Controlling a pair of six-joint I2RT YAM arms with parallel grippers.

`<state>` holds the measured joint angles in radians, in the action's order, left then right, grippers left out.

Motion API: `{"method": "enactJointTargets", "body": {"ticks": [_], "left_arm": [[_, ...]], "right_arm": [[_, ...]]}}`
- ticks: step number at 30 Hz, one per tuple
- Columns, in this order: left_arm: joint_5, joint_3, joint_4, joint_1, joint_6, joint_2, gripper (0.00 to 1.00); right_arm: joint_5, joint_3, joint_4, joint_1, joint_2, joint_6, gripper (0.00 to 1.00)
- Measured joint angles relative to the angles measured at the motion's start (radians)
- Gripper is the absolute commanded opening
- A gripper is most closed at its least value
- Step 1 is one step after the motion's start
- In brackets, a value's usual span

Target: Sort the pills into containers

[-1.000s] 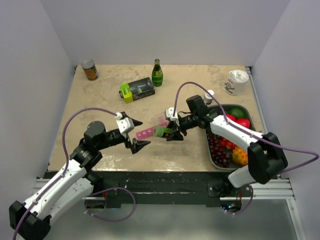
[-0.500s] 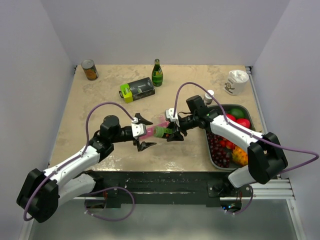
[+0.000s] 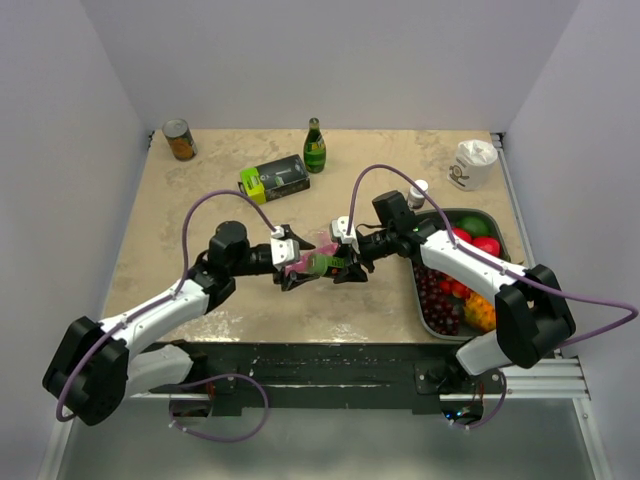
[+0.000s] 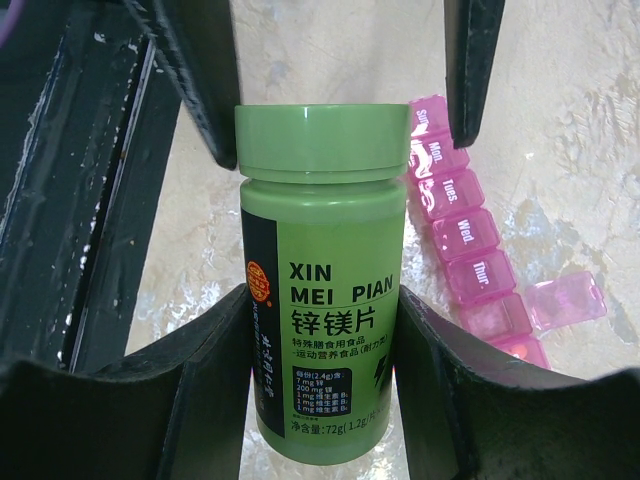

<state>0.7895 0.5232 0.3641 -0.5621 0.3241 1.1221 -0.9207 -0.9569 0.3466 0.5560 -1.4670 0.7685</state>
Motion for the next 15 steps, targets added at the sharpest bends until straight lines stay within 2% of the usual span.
{"method": "enactJointTargets", "body": {"ticks": [4, 5, 7, 12, 15], "left_arm": [[0.015, 0.03, -0.011, -0.002, -0.021, 0.026, 0.52], [0.018, 0.031, -0.013, -0.003, -0.026, 0.029, 0.42], [0.022, 0.032, -0.013, -0.003, -0.036, 0.034, 0.28], [0.016, 0.038, -0.014, -0.003, -0.102, 0.039, 0.0], [-0.018, 0.05, -0.032, -0.003, -0.196, 0.041, 0.0]], "right_arm": [[-0.005, 0.0, -0.001, -0.001, 0.0, 0.0, 0.0], [-0.005, 0.0, -0.002, -0.002, 0.0, 0.001, 0.0], [-0.005, 0.0, 0.002, -0.002, 0.0, 0.002, 0.0], [-0.005, 0.0, 0.004, -0.002, 0.0, 0.002, 0.0], [-0.001, 0.0, 0.003, -0.002, 0.0, 0.0, 0.0]]}}
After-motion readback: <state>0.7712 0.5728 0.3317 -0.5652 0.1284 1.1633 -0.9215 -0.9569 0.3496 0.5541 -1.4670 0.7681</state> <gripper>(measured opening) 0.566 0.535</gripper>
